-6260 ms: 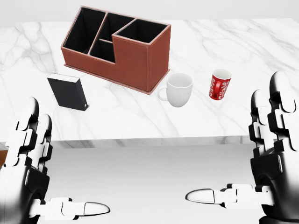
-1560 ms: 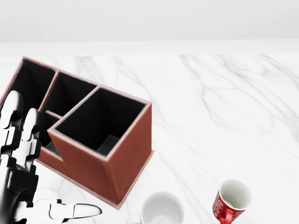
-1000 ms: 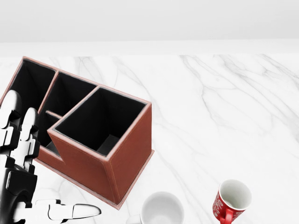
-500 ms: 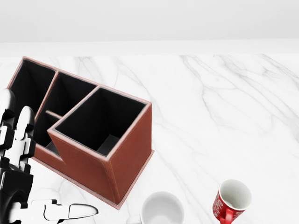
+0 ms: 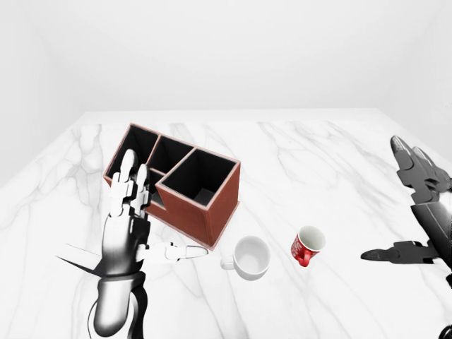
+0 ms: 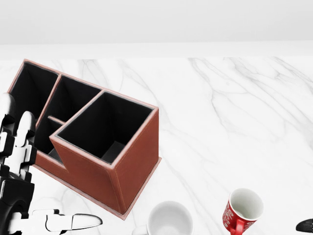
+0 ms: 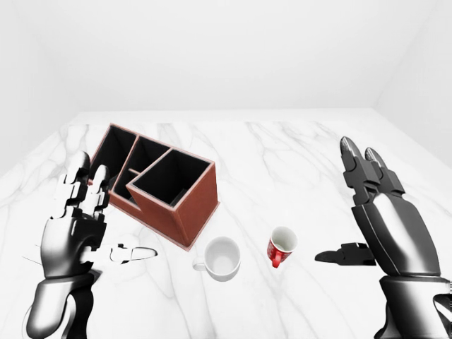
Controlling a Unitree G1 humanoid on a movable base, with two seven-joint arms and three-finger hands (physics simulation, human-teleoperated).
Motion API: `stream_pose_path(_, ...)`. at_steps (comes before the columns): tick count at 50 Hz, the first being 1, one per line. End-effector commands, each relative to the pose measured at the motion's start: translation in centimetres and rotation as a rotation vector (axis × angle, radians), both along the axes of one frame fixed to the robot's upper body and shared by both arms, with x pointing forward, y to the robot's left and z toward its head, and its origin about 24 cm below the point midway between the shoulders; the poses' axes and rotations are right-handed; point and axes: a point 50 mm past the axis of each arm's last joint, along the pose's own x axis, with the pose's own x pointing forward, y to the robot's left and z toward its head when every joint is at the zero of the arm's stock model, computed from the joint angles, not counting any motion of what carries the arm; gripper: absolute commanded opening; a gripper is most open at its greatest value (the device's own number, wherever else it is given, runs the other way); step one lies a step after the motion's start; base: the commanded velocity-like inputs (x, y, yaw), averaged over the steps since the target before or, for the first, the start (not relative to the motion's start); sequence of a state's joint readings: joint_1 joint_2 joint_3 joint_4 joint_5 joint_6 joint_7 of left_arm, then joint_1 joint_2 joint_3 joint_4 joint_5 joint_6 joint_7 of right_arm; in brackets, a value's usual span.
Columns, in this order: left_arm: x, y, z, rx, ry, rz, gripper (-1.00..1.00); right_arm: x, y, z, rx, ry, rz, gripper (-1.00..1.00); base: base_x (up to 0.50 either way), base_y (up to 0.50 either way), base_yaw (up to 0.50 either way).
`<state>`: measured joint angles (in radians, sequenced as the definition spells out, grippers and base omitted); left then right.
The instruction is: Pick up the red mug and place it to the right of the caddy.
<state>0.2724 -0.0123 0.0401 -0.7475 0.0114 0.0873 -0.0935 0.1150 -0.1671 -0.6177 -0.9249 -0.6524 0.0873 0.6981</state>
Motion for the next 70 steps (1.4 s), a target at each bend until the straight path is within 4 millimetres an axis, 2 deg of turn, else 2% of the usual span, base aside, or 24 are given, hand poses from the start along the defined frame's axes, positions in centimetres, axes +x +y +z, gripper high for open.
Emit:
stream_pose_path(1, 0.0, -0.1, 0.0, 0.001, 0.002, -0.001, 1.0, 1.0, -0.6, -2.0, 0.071, 0.094, 0.004, 1.0, 0.0, 0.0, 0.0)
stream_pose_path(5, -0.1, -0.1, 0.2, 0.003, -0.006, -0.003, 1.0, 0.9, -0.9, -3.6, 0.125, 0.158, -0.008, 1.0, 0.0, 0.0, 0.0)
stream_pose_path(14, -0.1, -0.1, 0.1, 0.003, -0.006, -0.002, 1.0, 1.5, -0.8, -4.0, 0.13, 0.179, 0.0, 1.0, 0.0, 0.0, 0.0)
stream_pose_path(19, -0.2, 0.0, 0.3, 0.001, -0.014, 0.001, 1.0, 2.2, -0.1, -4.8, 0.137, 0.214, 0.032, 1.0, 0.0, 0.0, 0.0)
stream_pose_path(28, 0.0, -0.3, -0.1, 0.002, 0.007, -0.011, 1.0, 2.7, 0.9, -4.6, 0.113, 0.213, 0.069, 1.0, 0.0, 0.0, 0.0)
stream_pose_path(32, 0.0, -0.2, 0.0, 0.003, 0.0, -0.01, 1.0, 3.0, 0.8, -4.8, 0.115, 0.224, 0.072, 1.0, 0.0, 0.0, 0.0)
stream_pose_path(45, -0.1, -0.2, 0.0, 0.002, 0.002, -0.007, 1.0, 4.2, 0.0, -7.2, 0.158, 0.333, 0.065, 1.0, 0.0, 0.0, 0.0)
stream_pose_path(58, -0.1, -0.1, 0.1, 0.0, -0.004, -0.006, 1.0, 4.6, -0.6, -8.8, 0.187, 0.407, 0.053, 1.0, 0.0, 0.0, 0.0)
stream_pose_path(61, 0.0, -0.1, -0.1, 0.0, 0.005, -0.005, 1.0, 4.8, -0.6, -8.6, 0.179, 0.4, 0.058, 1.0, 0.0, 0.0, 0.0)
stream_pose_path(66, -0.1, 0.1, 0.2, -0.001, -0.007, -0.001, 1.0, 5.1, -0.7, -10.1, 0.206, 0.465, 0.06, 1.0, 0.0, 0.0, 0.0)
stream_pose_path(70, -0.1, 0.0, -0.1, -0.002, 0.005, -0.001, 1.0, 5.5, -0.2, -9.9, 0.188, 0.46, 0.077, 1.0, 0.0, 0.0, 0.0)
